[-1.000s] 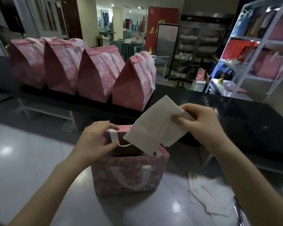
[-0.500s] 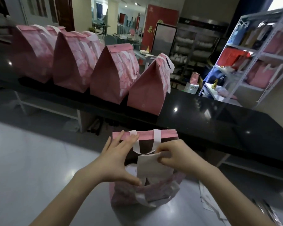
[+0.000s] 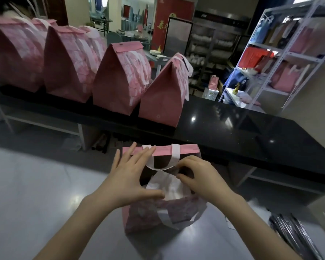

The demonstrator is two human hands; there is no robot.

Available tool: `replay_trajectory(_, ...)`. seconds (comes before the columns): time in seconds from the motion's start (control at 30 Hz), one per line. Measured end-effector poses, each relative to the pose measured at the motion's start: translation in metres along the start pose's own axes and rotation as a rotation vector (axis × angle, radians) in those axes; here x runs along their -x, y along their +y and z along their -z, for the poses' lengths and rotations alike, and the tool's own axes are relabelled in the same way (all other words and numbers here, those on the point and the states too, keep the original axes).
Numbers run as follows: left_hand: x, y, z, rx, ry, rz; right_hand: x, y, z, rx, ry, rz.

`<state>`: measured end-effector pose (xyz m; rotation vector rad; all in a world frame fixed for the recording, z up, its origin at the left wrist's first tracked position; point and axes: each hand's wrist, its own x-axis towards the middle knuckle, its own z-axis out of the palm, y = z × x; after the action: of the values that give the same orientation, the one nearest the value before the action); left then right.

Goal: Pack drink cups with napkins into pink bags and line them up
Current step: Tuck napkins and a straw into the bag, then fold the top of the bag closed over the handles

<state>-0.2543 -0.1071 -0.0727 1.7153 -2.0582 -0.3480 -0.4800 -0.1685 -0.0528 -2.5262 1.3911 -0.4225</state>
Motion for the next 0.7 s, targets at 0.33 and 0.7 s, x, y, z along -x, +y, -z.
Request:
replay_trajectory(0.33,-0.017,0.106,-0.022,0.211,0.285,-0.204,0.091,0.079,0.032,-0.065,0.194,-0.105)
replay_trajectory(0.7,-0.069,0.254,-0.204,0.377,-0.212,-0.409,0.248,0.250,0.015,-0.074,0.136,-0.727)
